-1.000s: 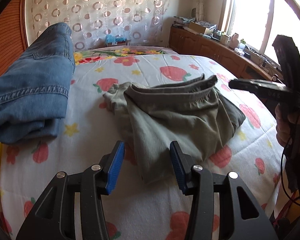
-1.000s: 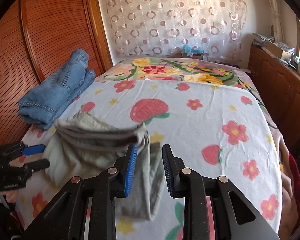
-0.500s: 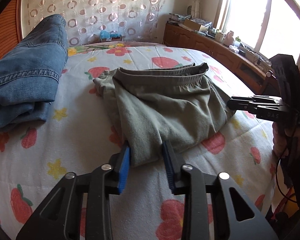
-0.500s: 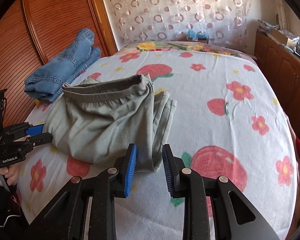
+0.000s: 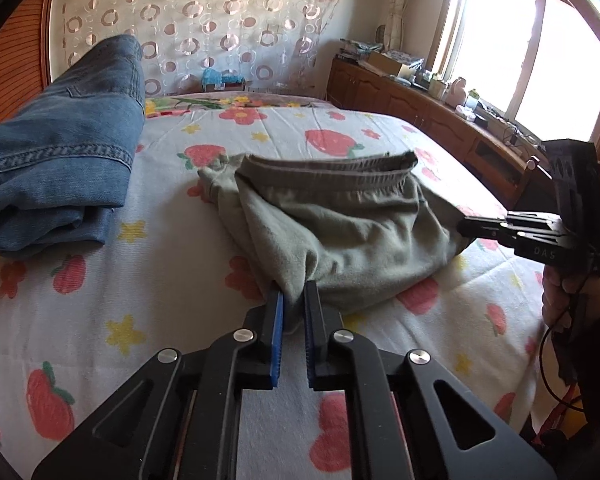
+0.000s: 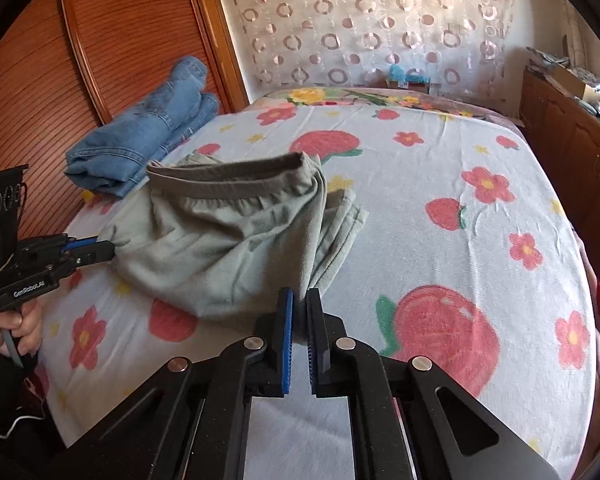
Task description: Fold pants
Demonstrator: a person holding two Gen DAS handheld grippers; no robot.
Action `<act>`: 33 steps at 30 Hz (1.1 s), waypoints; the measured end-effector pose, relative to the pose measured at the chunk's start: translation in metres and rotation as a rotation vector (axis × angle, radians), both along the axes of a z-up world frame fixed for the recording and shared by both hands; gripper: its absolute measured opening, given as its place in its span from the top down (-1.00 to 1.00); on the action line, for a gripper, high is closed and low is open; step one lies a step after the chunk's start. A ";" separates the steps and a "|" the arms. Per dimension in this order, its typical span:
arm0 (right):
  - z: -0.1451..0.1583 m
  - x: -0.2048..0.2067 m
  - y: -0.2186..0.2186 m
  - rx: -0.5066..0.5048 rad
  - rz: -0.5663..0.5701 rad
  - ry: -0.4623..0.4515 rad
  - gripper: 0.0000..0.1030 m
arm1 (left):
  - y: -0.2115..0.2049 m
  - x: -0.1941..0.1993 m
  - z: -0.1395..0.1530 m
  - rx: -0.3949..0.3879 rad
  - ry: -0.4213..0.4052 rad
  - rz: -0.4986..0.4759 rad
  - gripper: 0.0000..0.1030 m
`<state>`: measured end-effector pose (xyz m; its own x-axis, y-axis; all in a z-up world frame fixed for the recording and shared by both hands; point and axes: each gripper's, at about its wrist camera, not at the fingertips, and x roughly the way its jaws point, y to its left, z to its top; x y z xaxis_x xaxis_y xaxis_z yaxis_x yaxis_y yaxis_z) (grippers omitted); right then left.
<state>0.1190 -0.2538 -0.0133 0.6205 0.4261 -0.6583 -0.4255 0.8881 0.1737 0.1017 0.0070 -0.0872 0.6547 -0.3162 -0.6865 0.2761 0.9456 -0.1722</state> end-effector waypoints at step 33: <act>0.025 -0.064 -0.009 0.006 0.006 -0.065 0.85 | -0.005 -0.035 0.012 0.052 -0.041 -0.007 0.11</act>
